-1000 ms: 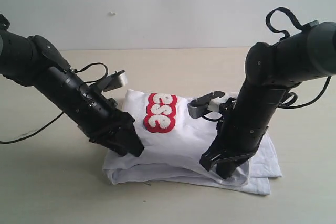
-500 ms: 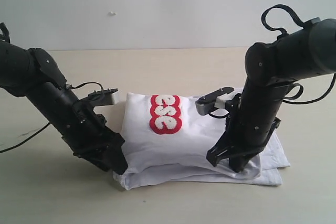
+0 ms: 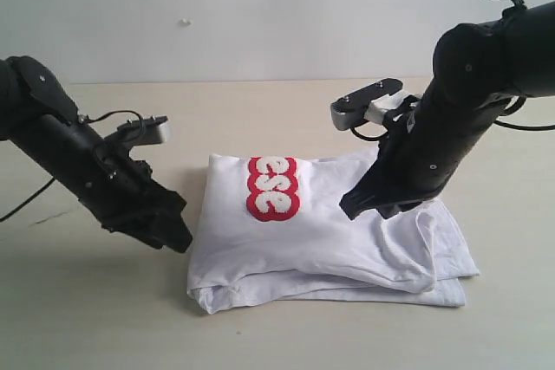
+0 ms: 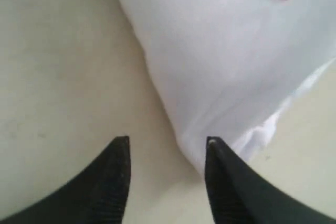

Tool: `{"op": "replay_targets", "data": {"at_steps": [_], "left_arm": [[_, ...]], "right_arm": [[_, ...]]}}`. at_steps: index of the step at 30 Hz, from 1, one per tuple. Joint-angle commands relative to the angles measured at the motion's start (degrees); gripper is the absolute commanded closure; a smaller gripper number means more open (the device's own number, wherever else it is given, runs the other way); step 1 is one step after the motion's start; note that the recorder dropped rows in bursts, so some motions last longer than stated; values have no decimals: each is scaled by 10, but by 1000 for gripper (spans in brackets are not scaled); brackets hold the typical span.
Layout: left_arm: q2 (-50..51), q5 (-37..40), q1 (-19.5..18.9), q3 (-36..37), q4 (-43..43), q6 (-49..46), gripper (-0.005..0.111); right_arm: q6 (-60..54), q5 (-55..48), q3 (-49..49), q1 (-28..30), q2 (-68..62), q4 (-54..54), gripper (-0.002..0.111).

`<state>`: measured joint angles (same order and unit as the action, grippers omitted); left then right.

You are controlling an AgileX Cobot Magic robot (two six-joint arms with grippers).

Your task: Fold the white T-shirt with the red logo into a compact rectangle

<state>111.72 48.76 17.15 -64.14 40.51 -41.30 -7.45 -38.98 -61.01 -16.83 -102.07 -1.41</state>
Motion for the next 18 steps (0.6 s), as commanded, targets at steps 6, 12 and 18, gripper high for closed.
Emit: {"op": "replay_targets", "data": {"at_steps": [6,12,18], "left_arm": [[-29,16,19,2,172,-52,106],[-4,-34,64,2,201,-67,106],[43,-72,86,2,201,-67,106]], "right_arm": [[170,-19,0,1,-26,180,108],[165,-42,0,1,-41,175,108],[165,-42,0,1,-63,166,108]]}}
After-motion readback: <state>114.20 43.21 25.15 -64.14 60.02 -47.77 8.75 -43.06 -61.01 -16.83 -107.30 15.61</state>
